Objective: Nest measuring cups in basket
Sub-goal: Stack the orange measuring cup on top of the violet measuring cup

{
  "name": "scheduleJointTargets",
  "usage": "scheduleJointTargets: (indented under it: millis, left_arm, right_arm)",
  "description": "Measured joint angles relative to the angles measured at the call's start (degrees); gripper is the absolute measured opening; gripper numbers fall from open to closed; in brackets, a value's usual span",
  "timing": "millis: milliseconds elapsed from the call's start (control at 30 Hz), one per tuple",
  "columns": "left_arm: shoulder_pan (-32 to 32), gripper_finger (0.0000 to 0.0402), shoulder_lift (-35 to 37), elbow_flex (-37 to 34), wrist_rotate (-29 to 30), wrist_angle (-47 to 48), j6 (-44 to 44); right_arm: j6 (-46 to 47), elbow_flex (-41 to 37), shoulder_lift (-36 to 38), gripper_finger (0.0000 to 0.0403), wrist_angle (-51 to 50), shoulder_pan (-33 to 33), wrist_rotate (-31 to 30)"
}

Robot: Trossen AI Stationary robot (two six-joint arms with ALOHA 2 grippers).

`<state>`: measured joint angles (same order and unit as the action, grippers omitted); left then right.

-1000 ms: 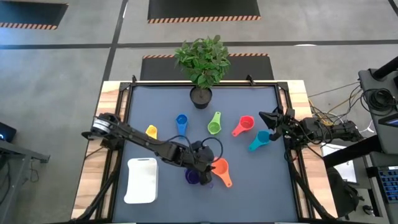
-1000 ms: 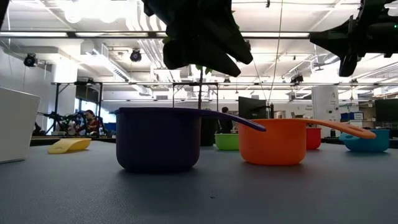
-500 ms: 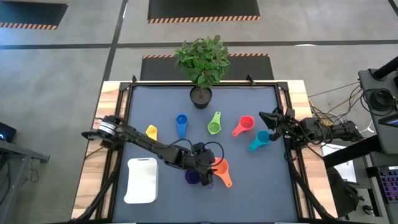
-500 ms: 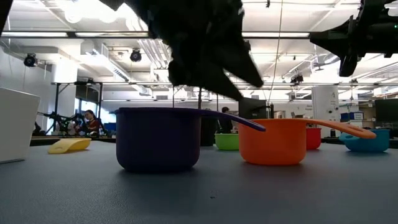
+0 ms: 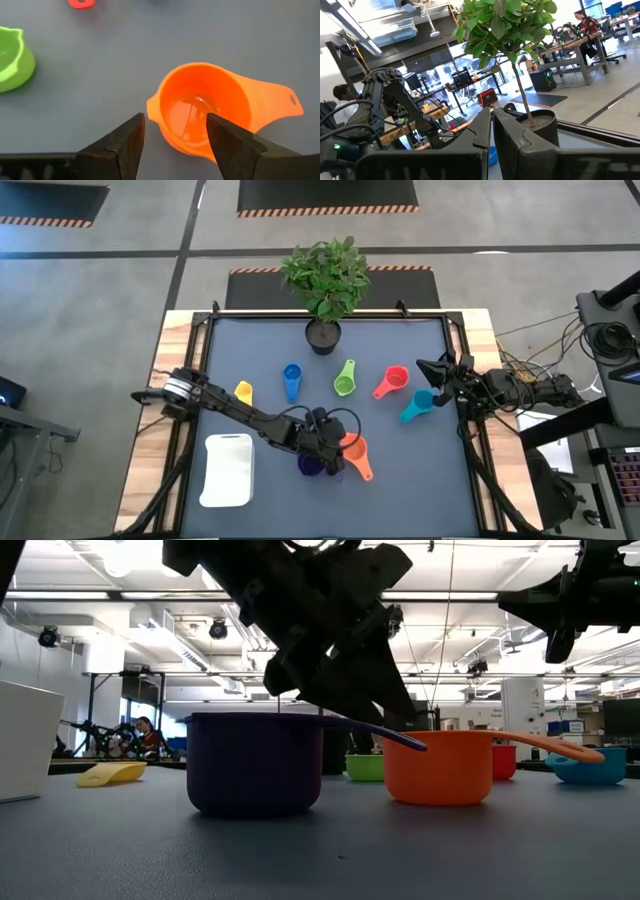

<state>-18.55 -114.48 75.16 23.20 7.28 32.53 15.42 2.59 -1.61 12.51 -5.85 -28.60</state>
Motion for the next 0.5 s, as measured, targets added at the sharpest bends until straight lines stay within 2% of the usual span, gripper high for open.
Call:
scheduleJointTargets:
  millis: [500]
  left_arm:
    - [0.04, 0.0174, -1.08, -0.46, 0.31, -0.86, 1.27]
  right_arm:
    - [-0.46, 0.00, -0.04, 0.0009, -0.23, 0.00, 0.00]
